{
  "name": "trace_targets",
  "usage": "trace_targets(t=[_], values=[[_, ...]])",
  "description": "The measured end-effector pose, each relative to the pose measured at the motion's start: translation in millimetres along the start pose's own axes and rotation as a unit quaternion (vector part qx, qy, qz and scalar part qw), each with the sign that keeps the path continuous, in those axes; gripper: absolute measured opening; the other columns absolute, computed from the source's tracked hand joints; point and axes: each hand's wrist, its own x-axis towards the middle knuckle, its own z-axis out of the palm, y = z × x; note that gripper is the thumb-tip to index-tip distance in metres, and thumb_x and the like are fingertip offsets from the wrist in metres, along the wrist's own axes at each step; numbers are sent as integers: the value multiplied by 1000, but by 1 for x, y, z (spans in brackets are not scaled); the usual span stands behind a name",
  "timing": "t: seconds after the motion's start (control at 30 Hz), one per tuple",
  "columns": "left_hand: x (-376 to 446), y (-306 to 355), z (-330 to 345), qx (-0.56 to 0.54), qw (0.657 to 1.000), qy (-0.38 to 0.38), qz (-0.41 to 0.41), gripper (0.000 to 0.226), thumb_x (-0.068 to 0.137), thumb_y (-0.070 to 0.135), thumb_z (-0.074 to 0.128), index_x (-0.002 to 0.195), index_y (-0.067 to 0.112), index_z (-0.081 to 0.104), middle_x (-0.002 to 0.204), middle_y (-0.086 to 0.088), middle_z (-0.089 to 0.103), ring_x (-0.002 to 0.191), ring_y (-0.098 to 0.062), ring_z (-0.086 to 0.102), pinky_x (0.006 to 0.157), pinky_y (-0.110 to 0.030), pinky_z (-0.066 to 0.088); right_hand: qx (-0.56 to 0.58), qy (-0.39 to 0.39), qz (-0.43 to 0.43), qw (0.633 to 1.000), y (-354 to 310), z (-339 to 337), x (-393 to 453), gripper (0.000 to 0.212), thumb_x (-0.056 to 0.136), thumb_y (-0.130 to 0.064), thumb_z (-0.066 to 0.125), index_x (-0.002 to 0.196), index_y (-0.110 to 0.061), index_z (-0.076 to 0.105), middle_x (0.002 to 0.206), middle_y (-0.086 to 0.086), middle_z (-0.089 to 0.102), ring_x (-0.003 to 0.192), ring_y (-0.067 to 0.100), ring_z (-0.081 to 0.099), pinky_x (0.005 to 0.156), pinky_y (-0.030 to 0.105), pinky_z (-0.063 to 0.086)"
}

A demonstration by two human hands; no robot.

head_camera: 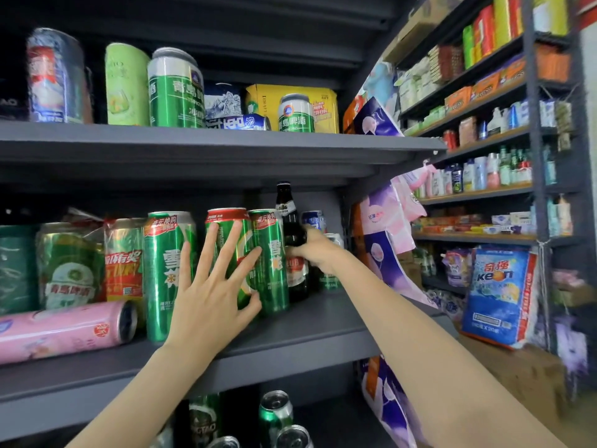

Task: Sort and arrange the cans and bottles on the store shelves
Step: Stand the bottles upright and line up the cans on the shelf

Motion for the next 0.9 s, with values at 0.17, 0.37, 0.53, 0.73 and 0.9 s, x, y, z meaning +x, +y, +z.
trace_targets(t=[0.17,0.37,0.53,0.73,0.9], values=[[2,0,1,5,1000,-2,1,61,76,45,39,132,23,52,154,-10,21,142,-32,11,112,-53,2,19,-54,-7,998,-7,-20,-21,52,80,-5,71,126,-7,46,118,-1,59,98,11,57,70,16,47],[1,1,4,4,1000,8,-2,60,77,44,39,132,22,52,154,-9,21,142,-33,11,111,-53,3,19,-77,21,997,-14,-45,-45,60,72,-12,79,121,-22,46,115,-3,62,112,18,57,101,44,43],[-1,0,6,11,1000,9,-1,60,77,44,37,131,23,53,154,-9,21,142,-33,12,111,-53,3,-18,-75,4,997,-25,-44,-63,48,72,-11,79,108,-27,50,105,-4,64,101,17,60,79,34,50],[0,-4,6,5,1000,7,-2,60,78,46,36,132,23,53,153,-10,21,141,-33,14,112,-55,9,-58,-5,-42,997,-36,-34,-83,80,51,-21,88,118,-22,44,112,0,61,104,16,59,92,41,49],[5,-3,-2,-3,1000,-12,-1,63,78,46,33,136,25,47,153,-9,22,142,-34,14,111,-55,6,-136,28,-131,982,-63,-36,-137,73,54,-18,88,112,-27,43,110,-8,59,107,13,57,96,42,47]])
